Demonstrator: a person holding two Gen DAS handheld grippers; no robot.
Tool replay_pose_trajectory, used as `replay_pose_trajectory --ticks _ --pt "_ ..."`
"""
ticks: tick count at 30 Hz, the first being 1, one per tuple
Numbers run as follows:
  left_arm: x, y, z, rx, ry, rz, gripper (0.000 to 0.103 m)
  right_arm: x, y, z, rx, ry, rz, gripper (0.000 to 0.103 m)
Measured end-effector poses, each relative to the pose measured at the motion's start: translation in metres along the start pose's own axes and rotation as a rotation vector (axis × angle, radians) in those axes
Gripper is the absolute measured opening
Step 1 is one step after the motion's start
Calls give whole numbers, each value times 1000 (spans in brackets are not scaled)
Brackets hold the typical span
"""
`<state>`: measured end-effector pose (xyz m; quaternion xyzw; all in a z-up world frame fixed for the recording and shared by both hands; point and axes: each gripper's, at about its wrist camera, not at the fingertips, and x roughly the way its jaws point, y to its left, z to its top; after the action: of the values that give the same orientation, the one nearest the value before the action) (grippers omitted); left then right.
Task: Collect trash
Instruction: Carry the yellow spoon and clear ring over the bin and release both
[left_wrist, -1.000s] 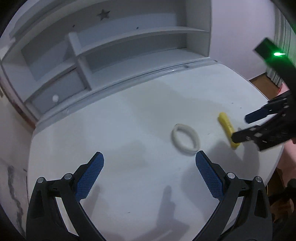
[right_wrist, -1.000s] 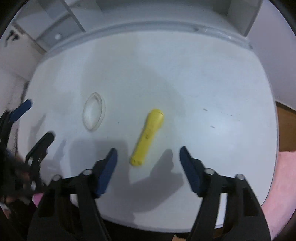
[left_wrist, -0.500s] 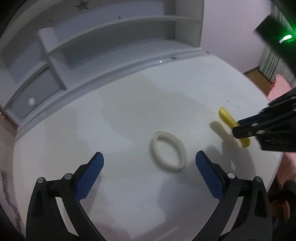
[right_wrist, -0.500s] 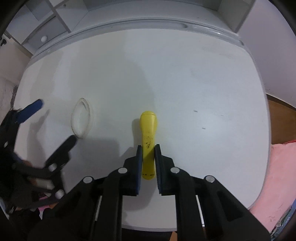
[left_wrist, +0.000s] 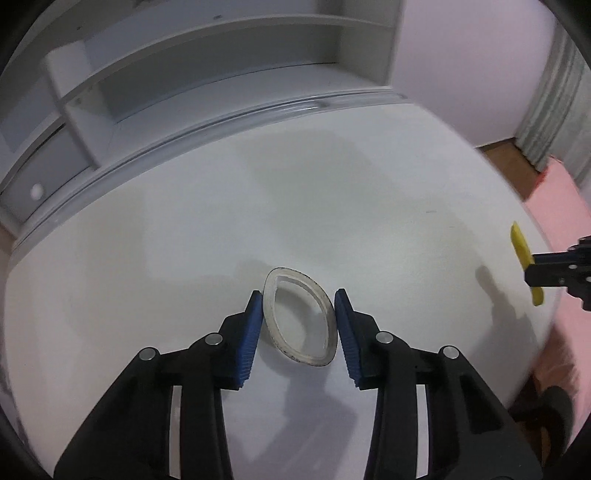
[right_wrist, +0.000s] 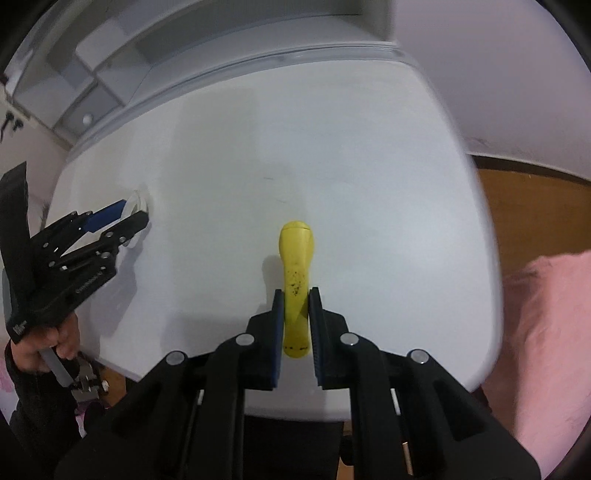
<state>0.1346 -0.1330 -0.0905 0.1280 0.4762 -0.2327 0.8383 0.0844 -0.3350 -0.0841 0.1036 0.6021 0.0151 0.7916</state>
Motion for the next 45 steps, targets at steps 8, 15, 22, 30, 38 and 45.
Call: replay_pose_trajectory --ticks 8,15,22,30,38,45 --pt "-28 -194 6 327 -112 -255 39 -44 -144 -95 244 -125 -63 14" --pt "-6 -355 -46 621 -96 -445 39 -54 -271 -236 516 -262 -171 14" --pt "114 -427 -98 744 139 -478 39 32 -329 -356 746 -200 -174 14" --pt "232 -447 -191 763 533 -430 39 151 -329 -424 868 -7 -52 14" --pt "256 -459 -235 806 684 -462 39 210 -320 -465 896 207 81 14" --pt "251 -459 -245 842 679 -482 39 216 -315 -454 879 226 94 14"
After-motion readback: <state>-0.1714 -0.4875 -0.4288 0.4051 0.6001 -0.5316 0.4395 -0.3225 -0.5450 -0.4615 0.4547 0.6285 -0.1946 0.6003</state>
